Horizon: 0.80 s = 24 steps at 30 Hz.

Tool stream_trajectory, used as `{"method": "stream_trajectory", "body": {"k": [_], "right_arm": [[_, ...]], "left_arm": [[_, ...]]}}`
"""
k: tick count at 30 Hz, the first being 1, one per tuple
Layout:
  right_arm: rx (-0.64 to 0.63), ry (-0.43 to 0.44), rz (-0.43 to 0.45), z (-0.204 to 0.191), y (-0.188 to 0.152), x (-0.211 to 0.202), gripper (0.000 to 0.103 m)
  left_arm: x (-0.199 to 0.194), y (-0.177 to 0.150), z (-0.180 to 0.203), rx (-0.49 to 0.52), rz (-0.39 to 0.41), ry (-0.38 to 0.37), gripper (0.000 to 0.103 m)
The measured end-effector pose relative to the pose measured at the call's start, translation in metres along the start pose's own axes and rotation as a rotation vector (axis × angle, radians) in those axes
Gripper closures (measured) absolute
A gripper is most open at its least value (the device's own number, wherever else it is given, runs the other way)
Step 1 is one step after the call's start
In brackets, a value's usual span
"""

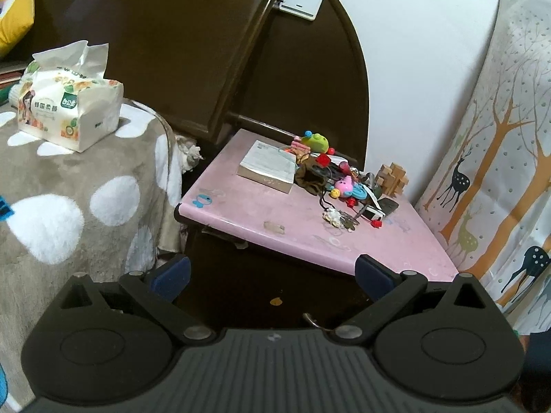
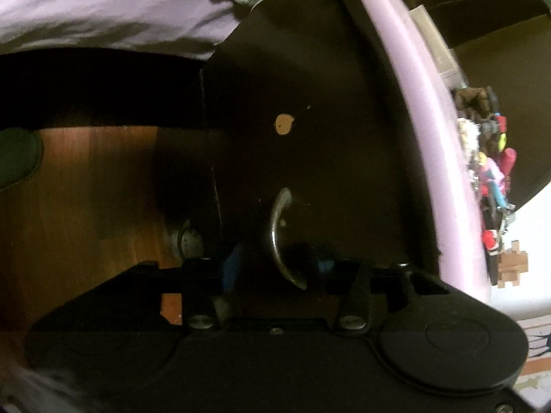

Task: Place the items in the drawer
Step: 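Hook the right gripper on the top drawer handle and pull it open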

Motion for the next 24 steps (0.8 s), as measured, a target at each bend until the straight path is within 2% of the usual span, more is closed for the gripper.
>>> {"method": "stream_trajectory", "body": {"k": [2, 3, 4, 10, 13, 24], "right_arm": [[-0.008, 0.006, -0.011, -0.001, -0.001, 0.005, 0.077], [-0.008, 0.013, -0.031, -0.001, -0.002, 0.01, 0.087], [-0.007, 0.02, -0.054, -0.001, -0.003, 0.014, 0.09], [-0.117, -0.007, -0.073, -0.018, 0.003, 0.011, 0.085], [-0.156, 0.02, -0.062, -0.025, 0.002, -0.002, 0.085], [-0.127, 0.06, -0.02, -0.048, 0.002, -0.059, 0.084]], "left_arm": [[0.0, 0.001, 0.0, 0.002, 0.001, -0.002, 0.001], [0.0, 0.001, 0.0, 0.003, 0.001, -0.003, 0.001], [0.0, 0.001, 0.0, 0.004, 0.002, -0.004, 0.001], [-0.001, 0.003, 0.001, 0.007, 0.009, -0.01, 0.001], [-0.001, 0.004, 0.001, 0.004, 0.013, -0.016, 0.001], [-0.007, 0.004, 0.004, 0.01, 0.024, -0.03, 0.001]]}}
Point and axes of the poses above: each gripper's, at about its wrist camera, not at the fingertips, and x roughly the way its jaws point, z to its right, y to its top, the point moved 5 cm from there along x, roughly the way its jaws point, and after that the axes turned 15 degrees about -x, right-handed, at the moved point
